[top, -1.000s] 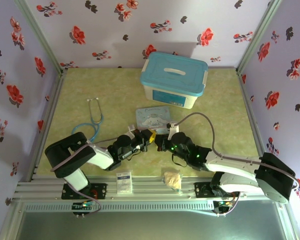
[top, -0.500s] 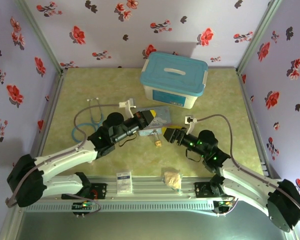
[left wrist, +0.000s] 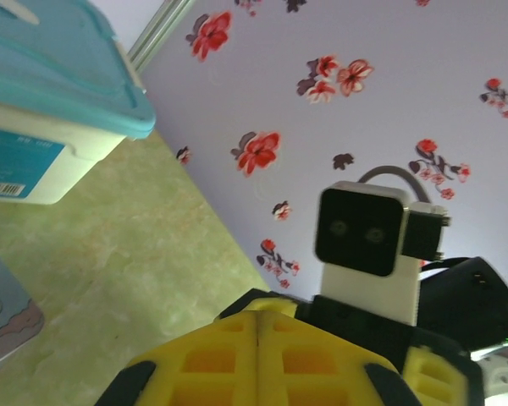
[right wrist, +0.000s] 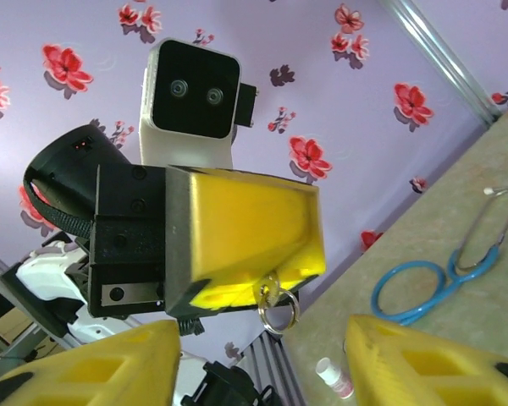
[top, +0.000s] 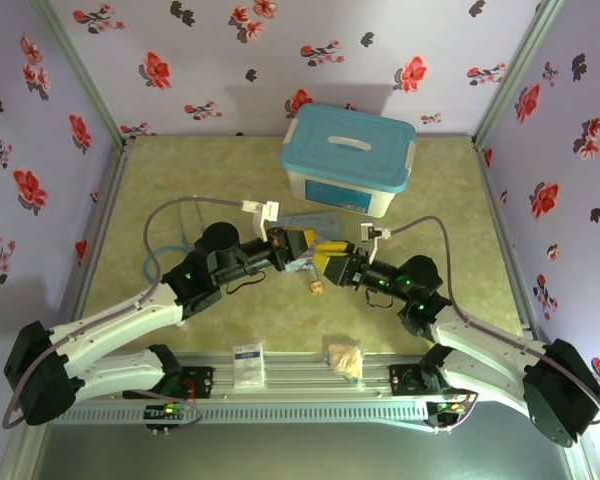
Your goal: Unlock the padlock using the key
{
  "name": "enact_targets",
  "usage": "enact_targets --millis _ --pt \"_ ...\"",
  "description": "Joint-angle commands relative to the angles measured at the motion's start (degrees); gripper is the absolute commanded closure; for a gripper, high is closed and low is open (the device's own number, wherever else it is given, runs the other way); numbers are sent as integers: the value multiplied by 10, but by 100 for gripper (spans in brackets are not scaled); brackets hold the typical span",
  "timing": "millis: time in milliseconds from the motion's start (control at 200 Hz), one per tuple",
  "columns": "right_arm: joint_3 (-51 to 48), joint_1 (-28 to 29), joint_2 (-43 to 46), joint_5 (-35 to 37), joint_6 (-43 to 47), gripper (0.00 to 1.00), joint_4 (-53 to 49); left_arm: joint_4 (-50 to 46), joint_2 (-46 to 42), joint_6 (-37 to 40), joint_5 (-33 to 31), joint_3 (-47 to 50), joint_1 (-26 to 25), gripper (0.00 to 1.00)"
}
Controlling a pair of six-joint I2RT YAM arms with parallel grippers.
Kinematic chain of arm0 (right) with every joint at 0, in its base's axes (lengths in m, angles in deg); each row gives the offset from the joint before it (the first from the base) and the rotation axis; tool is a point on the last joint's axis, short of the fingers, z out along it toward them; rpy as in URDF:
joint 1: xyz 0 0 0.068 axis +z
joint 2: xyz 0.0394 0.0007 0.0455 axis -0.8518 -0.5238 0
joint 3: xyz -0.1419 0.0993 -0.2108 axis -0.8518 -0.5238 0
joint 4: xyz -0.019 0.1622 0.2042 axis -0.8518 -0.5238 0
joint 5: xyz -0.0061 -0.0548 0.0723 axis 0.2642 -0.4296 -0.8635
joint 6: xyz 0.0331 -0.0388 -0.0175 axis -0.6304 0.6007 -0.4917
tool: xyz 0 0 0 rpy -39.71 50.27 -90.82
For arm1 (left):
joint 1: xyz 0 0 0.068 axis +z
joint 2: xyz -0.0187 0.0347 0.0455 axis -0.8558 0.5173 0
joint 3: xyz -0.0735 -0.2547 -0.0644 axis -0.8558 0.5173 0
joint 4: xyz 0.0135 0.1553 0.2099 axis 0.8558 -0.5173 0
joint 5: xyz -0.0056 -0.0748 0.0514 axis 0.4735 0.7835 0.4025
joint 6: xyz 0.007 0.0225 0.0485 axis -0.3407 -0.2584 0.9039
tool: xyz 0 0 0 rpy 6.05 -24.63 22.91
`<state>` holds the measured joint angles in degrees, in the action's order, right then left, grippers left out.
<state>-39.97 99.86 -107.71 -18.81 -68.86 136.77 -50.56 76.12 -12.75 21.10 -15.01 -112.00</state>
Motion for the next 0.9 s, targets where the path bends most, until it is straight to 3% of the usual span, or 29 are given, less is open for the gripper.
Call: enact_targets --millis 0,625,895 --pt "22 -3 -11 -33 -13 49 59 38 -12 7 14 0 -2 100" --pt "51 11 -87 -37 -27 64 121 61 -10 -13 16 9 -5 100" --pt "48 11 -95 -33 -28 83 128 68 -8 -24 16 18 -6 100"
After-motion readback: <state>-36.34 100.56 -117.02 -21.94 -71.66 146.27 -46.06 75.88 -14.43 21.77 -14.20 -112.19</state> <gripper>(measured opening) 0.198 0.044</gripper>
